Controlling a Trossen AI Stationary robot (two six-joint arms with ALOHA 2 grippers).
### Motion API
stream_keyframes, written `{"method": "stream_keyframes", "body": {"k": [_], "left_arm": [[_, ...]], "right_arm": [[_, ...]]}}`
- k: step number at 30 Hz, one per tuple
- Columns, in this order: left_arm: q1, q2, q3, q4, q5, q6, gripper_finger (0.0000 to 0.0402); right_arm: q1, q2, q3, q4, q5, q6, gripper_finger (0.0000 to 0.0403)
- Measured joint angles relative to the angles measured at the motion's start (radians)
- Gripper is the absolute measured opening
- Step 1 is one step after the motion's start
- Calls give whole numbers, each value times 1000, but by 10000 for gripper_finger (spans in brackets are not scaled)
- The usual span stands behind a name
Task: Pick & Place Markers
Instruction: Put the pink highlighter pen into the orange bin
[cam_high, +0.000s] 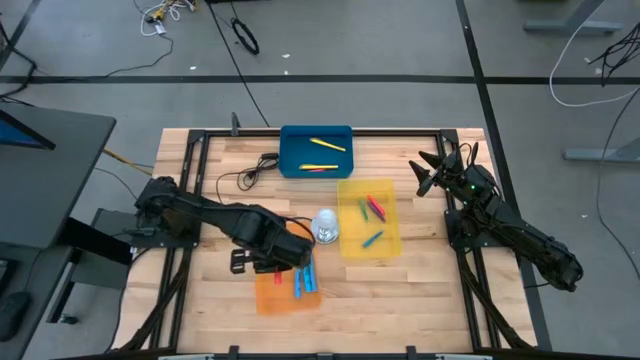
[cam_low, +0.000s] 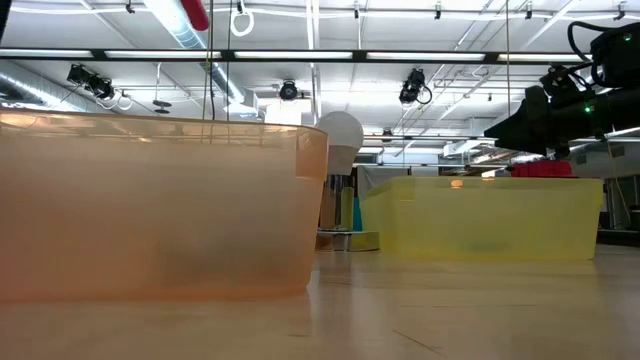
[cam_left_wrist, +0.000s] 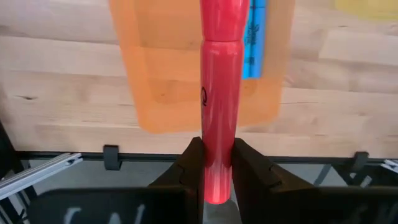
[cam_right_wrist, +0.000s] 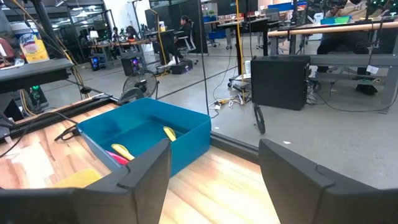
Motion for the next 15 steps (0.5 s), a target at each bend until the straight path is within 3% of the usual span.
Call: {"method": "stream_keyframes", "body": {"k": [6, 15], "left_arm": [[9, 38, -24, 19, 36, 2, 57], [9, 67, -146, 188, 35, 3, 57]], "right_arm": [[0, 0, 0, 0, 0, 0, 245], [0, 0, 0, 0, 0, 0, 245]]}}
